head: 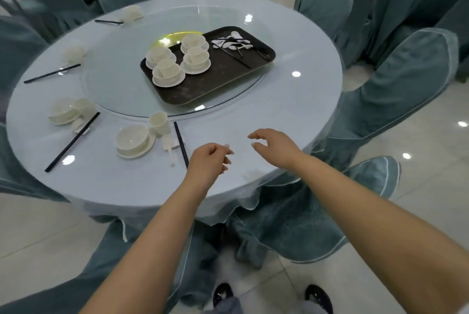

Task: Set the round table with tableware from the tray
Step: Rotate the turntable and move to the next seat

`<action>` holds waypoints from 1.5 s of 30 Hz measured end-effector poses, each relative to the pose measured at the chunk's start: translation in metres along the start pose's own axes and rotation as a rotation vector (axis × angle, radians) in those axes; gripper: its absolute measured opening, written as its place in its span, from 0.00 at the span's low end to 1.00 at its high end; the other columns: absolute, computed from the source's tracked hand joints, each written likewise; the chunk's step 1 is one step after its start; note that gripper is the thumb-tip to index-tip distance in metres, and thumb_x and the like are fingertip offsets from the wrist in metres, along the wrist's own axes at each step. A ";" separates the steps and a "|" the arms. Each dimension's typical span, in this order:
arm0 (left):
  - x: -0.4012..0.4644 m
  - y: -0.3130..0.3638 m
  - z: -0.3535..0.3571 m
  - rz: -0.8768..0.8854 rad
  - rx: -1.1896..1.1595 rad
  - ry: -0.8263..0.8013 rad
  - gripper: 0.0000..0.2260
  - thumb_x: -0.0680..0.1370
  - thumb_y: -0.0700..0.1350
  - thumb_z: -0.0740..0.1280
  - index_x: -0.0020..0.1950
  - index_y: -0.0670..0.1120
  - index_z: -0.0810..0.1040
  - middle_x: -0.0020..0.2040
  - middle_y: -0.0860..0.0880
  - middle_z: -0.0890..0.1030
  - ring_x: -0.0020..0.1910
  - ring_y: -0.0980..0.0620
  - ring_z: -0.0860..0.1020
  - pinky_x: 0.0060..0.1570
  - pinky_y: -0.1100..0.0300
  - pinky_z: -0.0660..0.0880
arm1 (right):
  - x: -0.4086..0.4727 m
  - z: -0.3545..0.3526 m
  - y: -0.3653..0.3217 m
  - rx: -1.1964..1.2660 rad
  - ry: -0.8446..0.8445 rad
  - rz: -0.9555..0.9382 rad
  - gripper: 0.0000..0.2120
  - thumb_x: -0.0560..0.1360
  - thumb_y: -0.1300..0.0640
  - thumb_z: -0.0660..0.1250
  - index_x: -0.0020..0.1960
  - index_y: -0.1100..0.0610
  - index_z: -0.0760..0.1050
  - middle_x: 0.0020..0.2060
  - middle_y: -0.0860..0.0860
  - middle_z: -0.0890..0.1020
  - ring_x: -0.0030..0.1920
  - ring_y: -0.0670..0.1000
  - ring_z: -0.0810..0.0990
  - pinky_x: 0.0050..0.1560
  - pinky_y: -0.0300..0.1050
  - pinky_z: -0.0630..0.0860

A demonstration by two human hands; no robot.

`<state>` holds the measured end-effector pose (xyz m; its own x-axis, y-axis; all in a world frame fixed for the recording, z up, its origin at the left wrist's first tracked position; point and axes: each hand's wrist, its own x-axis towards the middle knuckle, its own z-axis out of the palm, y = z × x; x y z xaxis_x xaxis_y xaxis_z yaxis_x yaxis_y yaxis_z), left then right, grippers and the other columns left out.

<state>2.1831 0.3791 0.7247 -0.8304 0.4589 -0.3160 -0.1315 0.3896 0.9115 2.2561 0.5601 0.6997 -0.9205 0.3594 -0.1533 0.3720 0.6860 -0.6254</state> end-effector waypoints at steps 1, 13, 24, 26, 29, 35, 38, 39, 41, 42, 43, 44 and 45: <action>-0.004 0.005 0.012 0.003 0.003 0.006 0.12 0.80 0.49 0.64 0.42 0.47 0.82 0.35 0.51 0.81 0.32 0.55 0.77 0.36 0.64 0.74 | -0.006 -0.008 0.010 0.009 0.001 0.002 0.16 0.81 0.52 0.60 0.67 0.50 0.73 0.66 0.47 0.75 0.65 0.48 0.73 0.61 0.40 0.66; -0.054 0.048 0.226 -0.083 -0.065 0.063 0.13 0.81 0.50 0.63 0.44 0.45 0.82 0.40 0.47 0.82 0.35 0.51 0.77 0.38 0.60 0.77 | -0.098 -0.151 0.164 0.149 0.049 -0.020 0.15 0.81 0.55 0.60 0.66 0.51 0.75 0.64 0.47 0.78 0.62 0.46 0.75 0.61 0.41 0.70; -0.023 0.082 0.367 -0.115 -0.062 -0.012 0.11 0.79 0.45 0.65 0.40 0.45 0.82 0.30 0.52 0.81 0.30 0.54 0.76 0.31 0.63 0.73 | -0.102 -0.230 0.290 0.210 0.132 0.043 0.13 0.80 0.55 0.62 0.63 0.52 0.78 0.59 0.47 0.81 0.54 0.42 0.75 0.45 0.29 0.66; -0.006 0.089 0.383 -0.111 -0.057 -0.018 0.11 0.79 0.45 0.64 0.40 0.45 0.82 0.32 0.51 0.81 0.30 0.54 0.76 0.33 0.62 0.73 | -0.089 -0.236 0.305 0.204 0.120 0.049 0.13 0.80 0.54 0.62 0.62 0.52 0.78 0.59 0.47 0.81 0.53 0.41 0.75 0.44 0.28 0.65; 0.025 0.099 0.404 -0.123 -0.058 -0.008 0.10 0.80 0.44 0.64 0.43 0.42 0.81 0.36 0.47 0.80 0.34 0.52 0.76 0.35 0.62 0.74 | -0.065 -0.247 0.322 0.191 0.090 0.070 0.13 0.80 0.54 0.62 0.62 0.51 0.78 0.59 0.46 0.81 0.54 0.43 0.76 0.47 0.34 0.68; 0.088 0.117 0.432 -0.143 -0.072 -0.023 0.11 0.79 0.49 0.65 0.46 0.43 0.82 0.40 0.46 0.80 0.36 0.51 0.76 0.34 0.64 0.75 | -0.005 -0.270 0.346 0.126 -0.012 0.047 0.13 0.81 0.54 0.61 0.63 0.52 0.77 0.59 0.48 0.81 0.56 0.47 0.77 0.53 0.38 0.70; 0.118 0.129 0.434 -0.170 -0.103 0.007 0.11 0.79 0.49 0.65 0.47 0.42 0.82 0.41 0.45 0.80 0.37 0.50 0.76 0.40 0.59 0.77 | 0.029 -0.283 0.353 0.136 -0.051 0.051 0.14 0.81 0.53 0.61 0.64 0.51 0.77 0.59 0.48 0.81 0.57 0.48 0.78 0.54 0.39 0.70; 0.129 0.135 0.434 -0.174 -0.096 0.021 0.11 0.80 0.48 0.64 0.48 0.41 0.82 0.42 0.44 0.80 0.38 0.49 0.76 0.43 0.57 0.77 | 0.042 -0.287 0.355 0.141 -0.060 0.050 0.14 0.81 0.53 0.61 0.64 0.51 0.76 0.59 0.48 0.81 0.56 0.47 0.77 0.53 0.39 0.70; 0.148 0.143 0.433 -0.181 -0.064 0.047 0.11 0.81 0.47 0.63 0.48 0.42 0.82 0.43 0.44 0.82 0.40 0.47 0.78 0.47 0.55 0.78 | 0.065 -0.292 0.356 0.150 -0.072 0.042 0.14 0.81 0.53 0.60 0.65 0.51 0.76 0.60 0.48 0.80 0.55 0.45 0.76 0.53 0.38 0.69; 0.155 0.146 0.432 -0.184 -0.056 0.061 0.11 0.81 0.48 0.63 0.47 0.43 0.82 0.43 0.44 0.82 0.40 0.47 0.79 0.46 0.55 0.79 | 0.077 -0.293 0.356 0.156 -0.082 0.034 0.14 0.81 0.54 0.60 0.65 0.51 0.76 0.60 0.48 0.80 0.55 0.45 0.76 0.53 0.38 0.69; 0.159 0.147 0.429 -0.187 -0.064 0.077 0.11 0.81 0.48 0.63 0.46 0.45 0.82 0.43 0.45 0.82 0.40 0.48 0.79 0.45 0.56 0.79 | 0.088 -0.294 0.355 0.160 -0.097 0.026 0.14 0.81 0.54 0.60 0.64 0.51 0.76 0.60 0.48 0.80 0.55 0.45 0.76 0.53 0.38 0.69; 0.163 0.146 0.427 -0.187 -0.082 0.095 0.11 0.81 0.49 0.63 0.45 0.46 0.82 0.42 0.46 0.82 0.39 0.49 0.79 0.44 0.57 0.79 | 0.098 -0.295 0.354 0.162 -0.107 0.017 0.14 0.80 0.54 0.60 0.64 0.50 0.76 0.60 0.48 0.80 0.55 0.45 0.76 0.54 0.38 0.70; 0.167 0.146 0.425 -0.187 -0.102 0.118 0.11 0.80 0.49 0.64 0.44 0.46 0.83 0.41 0.46 0.83 0.38 0.49 0.79 0.43 0.57 0.79 | 0.110 -0.296 0.352 0.160 -0.120 0.005 0.14 0.80 0.54 0.60 0.63 0.50 0.77 0.60 0.47 0.80 0.55 0.45 0.76 0.53 0.38 0.70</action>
<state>2.2553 0.8514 0.6929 -0.8431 0.2880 -0.4542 -0.3377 0.3739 0.8638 2.3207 1.0284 0.6888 -0.9300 0.2778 -0.2407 0.3614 0.5715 -0.7367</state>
